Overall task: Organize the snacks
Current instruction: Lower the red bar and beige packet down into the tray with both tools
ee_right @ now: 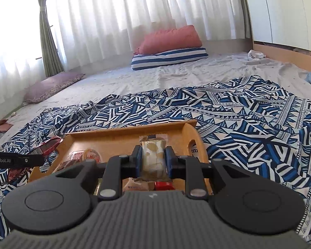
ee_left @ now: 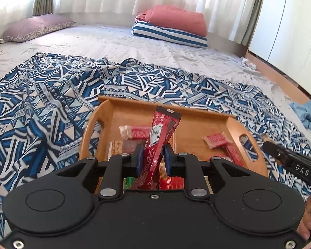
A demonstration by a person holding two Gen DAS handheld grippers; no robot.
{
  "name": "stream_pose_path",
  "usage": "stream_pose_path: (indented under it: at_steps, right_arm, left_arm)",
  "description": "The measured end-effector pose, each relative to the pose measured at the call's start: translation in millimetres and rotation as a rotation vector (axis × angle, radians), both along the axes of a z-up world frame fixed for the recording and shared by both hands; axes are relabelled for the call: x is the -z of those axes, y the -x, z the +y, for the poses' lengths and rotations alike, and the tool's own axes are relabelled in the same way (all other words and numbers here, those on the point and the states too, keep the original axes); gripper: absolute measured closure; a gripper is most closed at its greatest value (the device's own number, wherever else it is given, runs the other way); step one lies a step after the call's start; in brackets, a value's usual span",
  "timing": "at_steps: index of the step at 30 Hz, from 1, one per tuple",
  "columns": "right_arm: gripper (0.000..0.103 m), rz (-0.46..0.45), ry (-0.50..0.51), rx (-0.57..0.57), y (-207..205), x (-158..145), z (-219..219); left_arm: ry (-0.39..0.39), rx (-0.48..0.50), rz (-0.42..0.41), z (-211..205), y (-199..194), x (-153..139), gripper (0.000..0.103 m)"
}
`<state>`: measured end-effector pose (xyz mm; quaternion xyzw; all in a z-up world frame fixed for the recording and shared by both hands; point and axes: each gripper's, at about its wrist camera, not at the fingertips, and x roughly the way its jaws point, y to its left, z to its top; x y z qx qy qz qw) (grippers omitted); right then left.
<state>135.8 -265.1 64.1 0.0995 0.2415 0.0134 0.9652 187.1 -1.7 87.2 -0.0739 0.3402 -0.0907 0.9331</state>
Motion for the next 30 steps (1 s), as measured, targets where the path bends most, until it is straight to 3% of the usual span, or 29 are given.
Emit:
stream_pose_path:
  at_steps: [11, 24, 30]
  right_arm:
    - [0.075, 0.024, -0.028, -0.045, -36, -8, 10]
    - [0.075, 0.097, -0.093, -0.054, -74, 4, 17]
    - [0.075, 0.121, -0.114, -0.053, -84, 14, 21]
  left_arm:
    - [0.079, -0.029, 0.086, 14, -54, 1, 0.083]
    - [0.094, -0.111, 0.16, 31, -105, 23, 0.083]
    - [0.07, -0.138, 0.153, 28, -120, 39, 0.083]
